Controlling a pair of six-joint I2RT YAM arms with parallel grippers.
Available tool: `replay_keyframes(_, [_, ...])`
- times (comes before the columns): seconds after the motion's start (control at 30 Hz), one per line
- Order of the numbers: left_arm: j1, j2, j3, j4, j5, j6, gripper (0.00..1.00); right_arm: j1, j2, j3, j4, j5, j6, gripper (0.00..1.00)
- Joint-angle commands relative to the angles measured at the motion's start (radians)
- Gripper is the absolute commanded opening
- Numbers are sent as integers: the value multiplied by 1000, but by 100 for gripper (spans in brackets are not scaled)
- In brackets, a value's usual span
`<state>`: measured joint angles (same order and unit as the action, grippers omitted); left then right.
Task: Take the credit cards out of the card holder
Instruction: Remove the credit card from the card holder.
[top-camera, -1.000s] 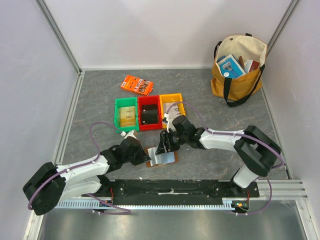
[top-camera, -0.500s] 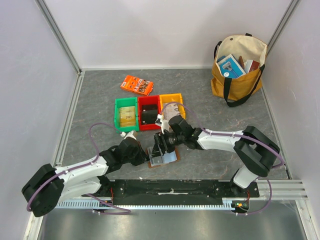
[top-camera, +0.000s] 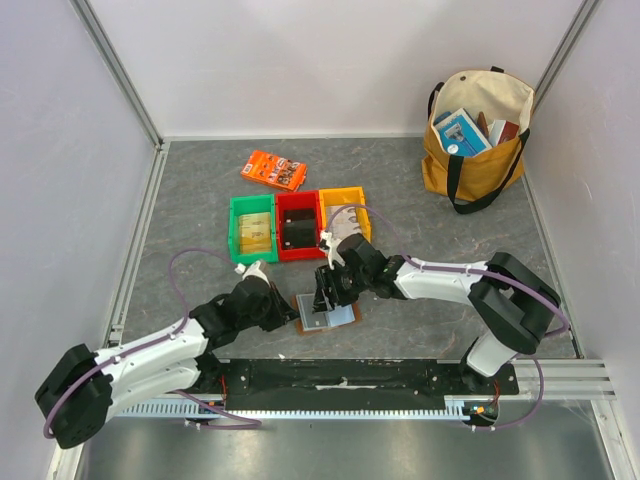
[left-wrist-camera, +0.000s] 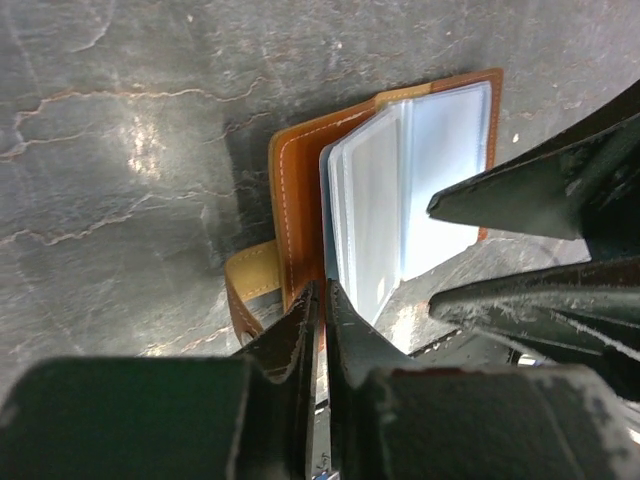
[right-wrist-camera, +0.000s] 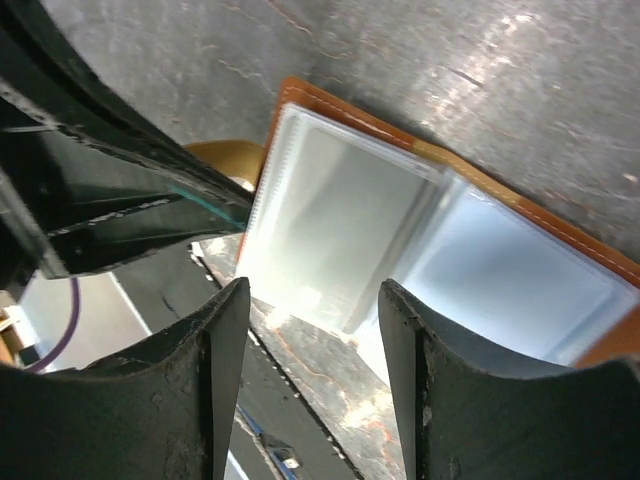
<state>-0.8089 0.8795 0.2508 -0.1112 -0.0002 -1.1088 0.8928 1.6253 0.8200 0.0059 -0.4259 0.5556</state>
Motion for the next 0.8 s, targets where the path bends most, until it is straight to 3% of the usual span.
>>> replay_keyframes(0.0, [1,-37,18,-59,-32,-11,15,0,-51,34,-70,131,-46,62])
replay_keyframes(0.2, [1,-71,8,-47,-49,-31,31,0,-35,11,-104,210,-57,57])
replay_keyframes(0.4, [1,-13,21,-2,-23,-32,31,0,-25,-18,-90,242,-62,45])
replay_keyframes(0.77, [2,6,-11,-2,-103,-78,31,-2,8,-56,-61,245,-65,38])
